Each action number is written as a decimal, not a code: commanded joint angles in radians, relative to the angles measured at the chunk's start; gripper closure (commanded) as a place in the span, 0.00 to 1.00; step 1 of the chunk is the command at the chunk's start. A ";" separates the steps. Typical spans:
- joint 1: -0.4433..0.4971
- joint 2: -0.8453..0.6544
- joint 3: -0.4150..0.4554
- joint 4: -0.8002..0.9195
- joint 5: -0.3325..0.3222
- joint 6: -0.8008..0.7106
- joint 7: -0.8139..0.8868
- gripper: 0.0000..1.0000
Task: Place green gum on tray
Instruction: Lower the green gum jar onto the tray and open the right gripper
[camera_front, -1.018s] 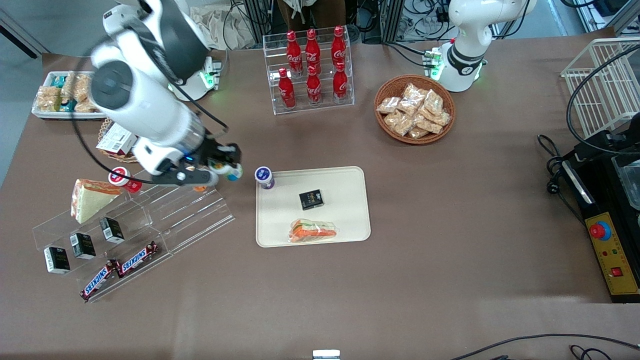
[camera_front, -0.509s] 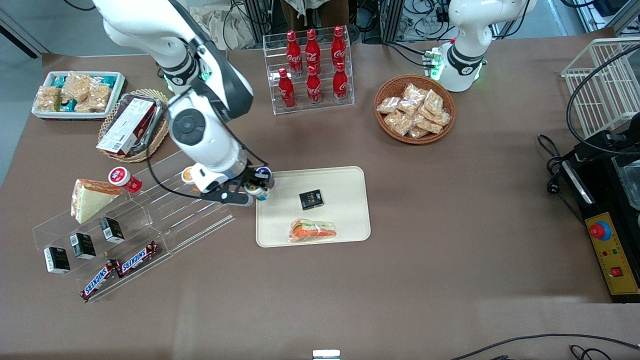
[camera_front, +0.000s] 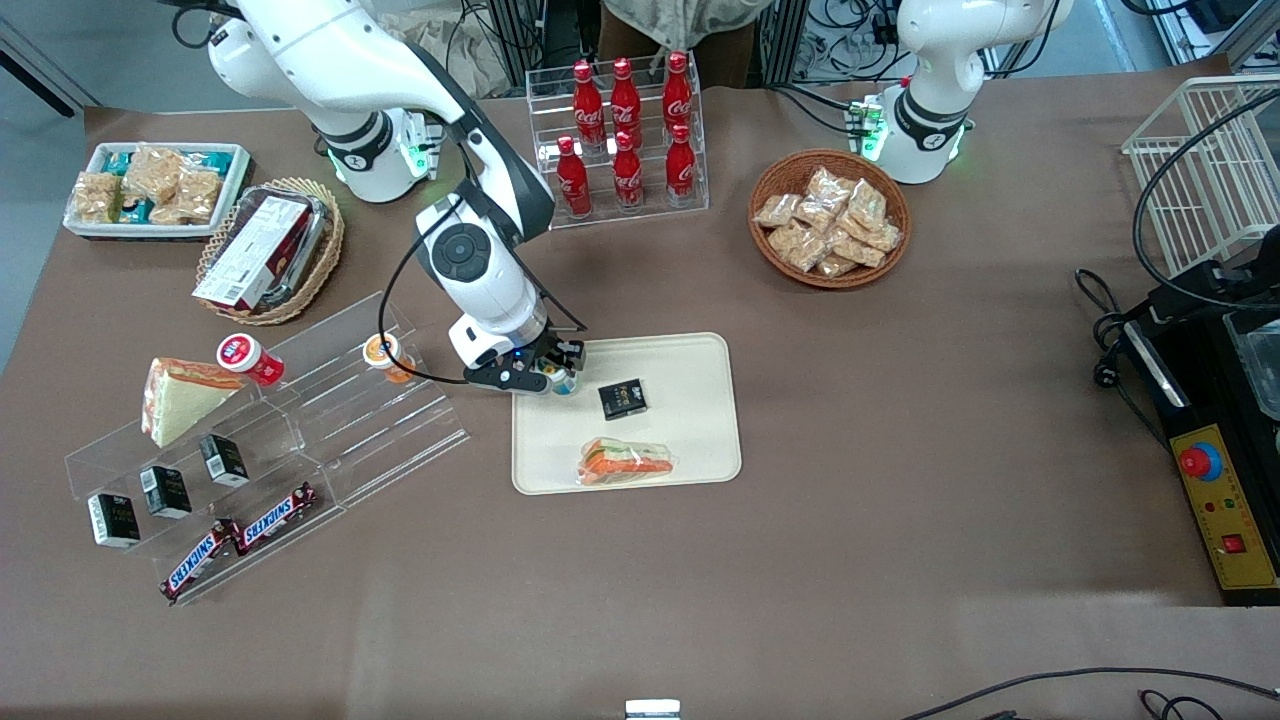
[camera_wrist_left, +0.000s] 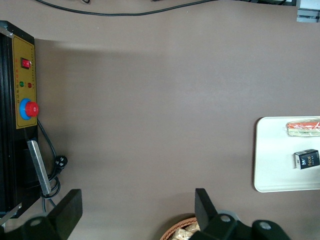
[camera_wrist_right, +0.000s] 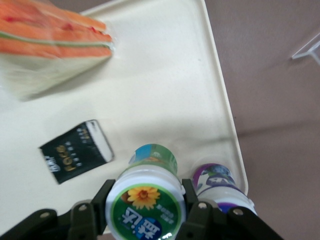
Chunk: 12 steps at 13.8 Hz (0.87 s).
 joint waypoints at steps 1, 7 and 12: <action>0.020 0.013 -0.012 -0.018 0.016 0.042 0.020 0.95; 0.015 0.017 -0.012 -0.010 0.016 0.038 0.026 0.00; 0.015 0.011 -0.012 0.000 0.019 0.030 0.060 0.00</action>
